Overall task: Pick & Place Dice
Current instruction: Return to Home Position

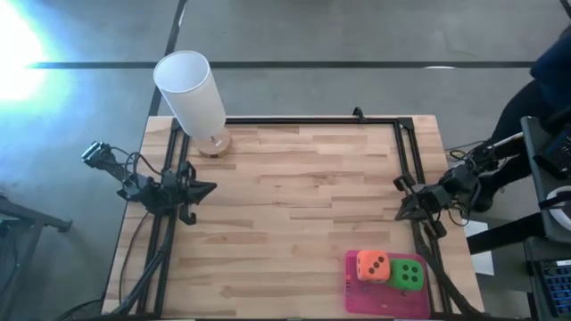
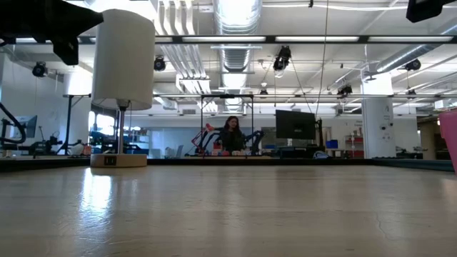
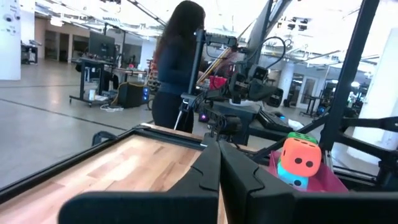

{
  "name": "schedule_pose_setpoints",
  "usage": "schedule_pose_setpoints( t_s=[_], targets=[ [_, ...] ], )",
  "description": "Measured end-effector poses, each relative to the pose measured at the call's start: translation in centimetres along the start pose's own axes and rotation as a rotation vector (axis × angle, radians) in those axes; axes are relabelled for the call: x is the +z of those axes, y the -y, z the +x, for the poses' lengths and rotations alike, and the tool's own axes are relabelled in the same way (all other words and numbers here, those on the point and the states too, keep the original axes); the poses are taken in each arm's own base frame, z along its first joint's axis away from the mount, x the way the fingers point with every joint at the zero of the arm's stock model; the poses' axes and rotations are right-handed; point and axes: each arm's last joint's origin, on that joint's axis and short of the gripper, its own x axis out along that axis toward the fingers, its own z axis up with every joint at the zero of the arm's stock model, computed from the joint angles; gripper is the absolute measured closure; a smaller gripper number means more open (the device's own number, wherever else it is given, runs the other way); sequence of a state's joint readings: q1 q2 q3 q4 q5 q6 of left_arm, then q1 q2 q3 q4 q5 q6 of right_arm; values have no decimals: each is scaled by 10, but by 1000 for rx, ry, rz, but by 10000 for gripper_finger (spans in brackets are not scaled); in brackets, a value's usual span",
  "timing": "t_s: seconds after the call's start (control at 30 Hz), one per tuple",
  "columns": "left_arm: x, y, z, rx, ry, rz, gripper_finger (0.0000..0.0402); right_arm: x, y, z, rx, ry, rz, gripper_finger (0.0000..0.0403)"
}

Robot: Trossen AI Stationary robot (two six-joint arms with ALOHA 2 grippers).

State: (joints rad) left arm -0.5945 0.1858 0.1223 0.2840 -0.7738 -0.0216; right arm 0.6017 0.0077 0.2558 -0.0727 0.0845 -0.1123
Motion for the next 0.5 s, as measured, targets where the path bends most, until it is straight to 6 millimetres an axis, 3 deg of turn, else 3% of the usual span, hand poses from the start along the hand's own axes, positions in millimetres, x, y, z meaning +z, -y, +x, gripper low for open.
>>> schedule_pose_setpoints(
  t_s=[0.2,0.5],
  targets=[
    [-6,0,0,0,-10,9,397,-3,0,0,-1,-8,4,394],
    [-26,-2,-1,2,-33,58,396,-31,-3,5,-18,-94,4,394]
  ],
)
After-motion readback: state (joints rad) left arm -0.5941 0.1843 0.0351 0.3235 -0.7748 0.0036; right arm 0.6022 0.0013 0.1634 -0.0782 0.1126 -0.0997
